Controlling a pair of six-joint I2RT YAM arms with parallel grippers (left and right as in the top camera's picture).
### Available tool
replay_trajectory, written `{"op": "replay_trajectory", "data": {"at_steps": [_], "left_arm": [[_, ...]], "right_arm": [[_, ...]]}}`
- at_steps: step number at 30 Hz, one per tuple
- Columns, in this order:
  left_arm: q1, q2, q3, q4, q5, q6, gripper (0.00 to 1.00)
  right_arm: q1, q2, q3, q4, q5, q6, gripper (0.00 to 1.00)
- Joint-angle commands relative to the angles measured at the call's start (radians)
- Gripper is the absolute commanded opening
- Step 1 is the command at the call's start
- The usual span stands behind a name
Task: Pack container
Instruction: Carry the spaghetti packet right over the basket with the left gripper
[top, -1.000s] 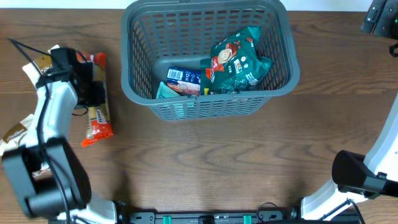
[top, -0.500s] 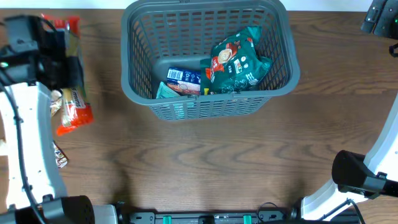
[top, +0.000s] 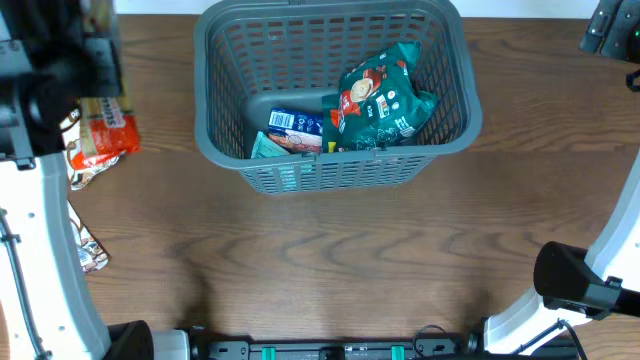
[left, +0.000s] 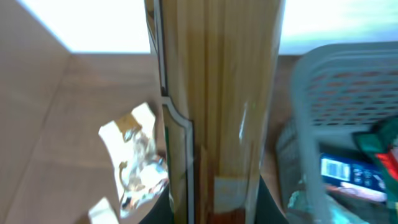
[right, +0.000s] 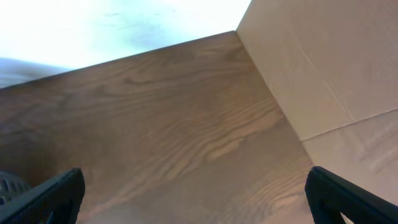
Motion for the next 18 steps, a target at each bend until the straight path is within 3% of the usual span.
{"op": "replay_trajectory", "data": {"at_steps": [1, 18], "left_arm": [[-0.038, -0.026, 0.044, 0.042, 0.068, 0.055, 0.06], [-0.216, 0.077, 0.044, 0.270, 0.481, 0.129, 0.06]], "right_arm": [[-0.007, -0.023, 0.011, -0.002, 0.013, 0.014, 0.99], [-0.007, -0.023, 0.011, -0.002, 0.013, 0.014, 0.99]]}}
